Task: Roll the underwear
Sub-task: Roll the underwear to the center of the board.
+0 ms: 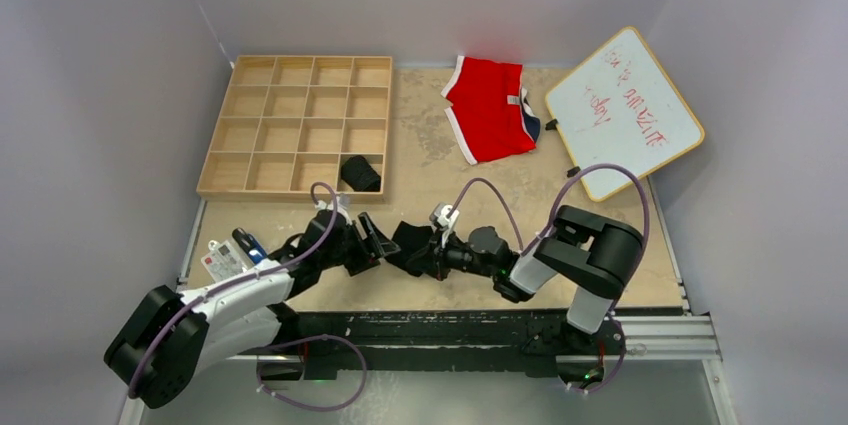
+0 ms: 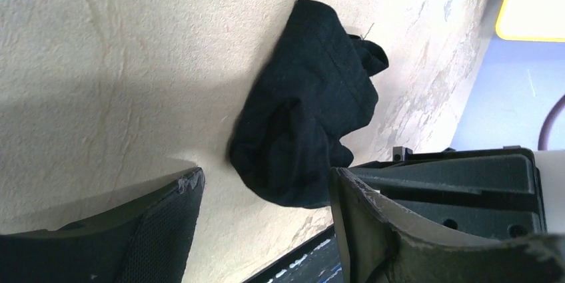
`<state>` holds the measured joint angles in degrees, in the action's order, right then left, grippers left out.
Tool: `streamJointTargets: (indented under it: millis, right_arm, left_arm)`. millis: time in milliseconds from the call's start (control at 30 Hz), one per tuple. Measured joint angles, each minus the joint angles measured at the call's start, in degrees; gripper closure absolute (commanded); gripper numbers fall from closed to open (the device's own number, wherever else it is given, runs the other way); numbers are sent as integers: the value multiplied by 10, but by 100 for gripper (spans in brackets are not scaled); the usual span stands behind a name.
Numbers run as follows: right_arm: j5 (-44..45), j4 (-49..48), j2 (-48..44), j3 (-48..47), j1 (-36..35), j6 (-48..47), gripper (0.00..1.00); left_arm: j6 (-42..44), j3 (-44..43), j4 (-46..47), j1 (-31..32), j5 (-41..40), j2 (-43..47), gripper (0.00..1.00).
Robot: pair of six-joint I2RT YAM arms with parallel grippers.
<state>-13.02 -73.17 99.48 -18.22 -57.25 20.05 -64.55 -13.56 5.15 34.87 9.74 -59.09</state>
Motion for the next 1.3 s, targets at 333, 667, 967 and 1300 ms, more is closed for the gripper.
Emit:
streamJointTargets:
  millis: [333, 667, 967, 1300]
  right_arm:
    - [-52, -190, 106, 30, 50, 135, 100]
    - [-65, -208, 138, 32, 63, 208, 97]
    - [-65, -207, 128, 38, 63, 199, 58]
    - [-76, -106, -53, 93, 51, -1, 45]
  left_arm:
    - [-50, 23, 97, 0, 20, -42, 32]
    - [-111, 47, 210, -2, 33, -115, 62]
    - [-103, 20, 172, -1, 25, -133, 93]
    - [-80, -20, 79, 0, 11, -117, 100]
